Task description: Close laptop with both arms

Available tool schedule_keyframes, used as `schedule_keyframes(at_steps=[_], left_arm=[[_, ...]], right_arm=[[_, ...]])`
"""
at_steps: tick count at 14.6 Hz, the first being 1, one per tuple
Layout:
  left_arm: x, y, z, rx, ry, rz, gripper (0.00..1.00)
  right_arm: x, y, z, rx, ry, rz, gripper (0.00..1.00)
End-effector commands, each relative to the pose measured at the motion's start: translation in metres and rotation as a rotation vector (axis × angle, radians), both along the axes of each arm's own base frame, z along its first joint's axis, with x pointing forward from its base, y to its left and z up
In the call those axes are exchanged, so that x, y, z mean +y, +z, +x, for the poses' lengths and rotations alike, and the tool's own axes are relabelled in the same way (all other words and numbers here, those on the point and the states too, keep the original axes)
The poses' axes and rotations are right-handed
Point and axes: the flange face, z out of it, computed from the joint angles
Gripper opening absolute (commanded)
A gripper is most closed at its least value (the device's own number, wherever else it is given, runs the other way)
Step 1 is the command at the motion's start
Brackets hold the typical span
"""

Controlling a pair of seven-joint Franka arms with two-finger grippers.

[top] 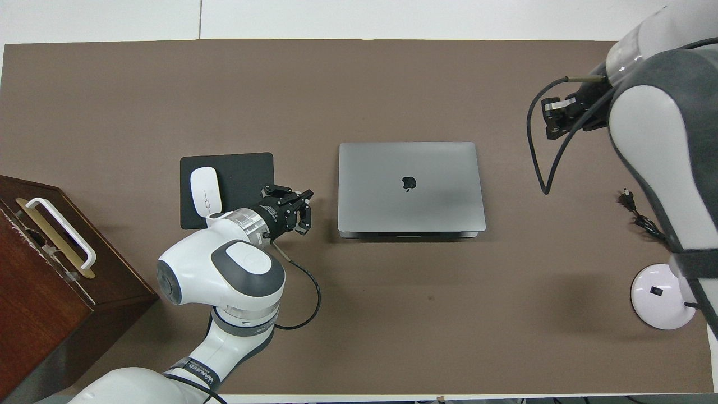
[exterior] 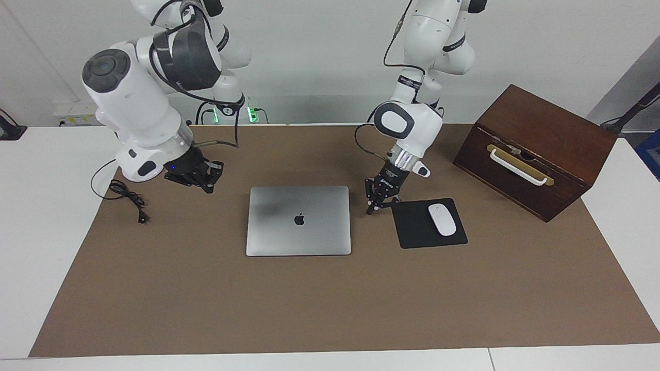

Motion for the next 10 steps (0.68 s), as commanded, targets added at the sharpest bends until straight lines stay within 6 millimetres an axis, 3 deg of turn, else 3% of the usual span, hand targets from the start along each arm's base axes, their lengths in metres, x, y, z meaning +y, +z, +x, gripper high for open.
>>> schedule_keyframes(at_steps=[1, 4, 6, 8, 10], left_arm=[[0.018, 0.014, 0.020, -0.037, 0.001, -0.032, 0.00], [0.031, 0.024, 0.041, -0.095, -0.022, 0.012, 0.00], [0.052, 0.032, 0.058, -0.132, -0.032, 0.055, 0.00], [0.076, 0.036, 0.075, -0.190, -0.105, 0.149, 0.00], [0.103, 0.042, 0.089, -0.248, -0.138, 0.211, 0.00]], right_arm=[[-0.038, 0.024, -0.013, -0.030, 0.064, -0.027, 0.00], [-0.062, 0.046, -0.022, -0.065, 0.102, -0.120, 0.00], [-0.076, 0.054, -0.028, -0.065, 0.109, -0.130, 0.00], [-0.078, 0.058, -0.030, -0.071, 0.111, -0.131, 0.26], [-0.080, 0.062, -0.032, -0.077, 0.108, -0.133, 0.40]])
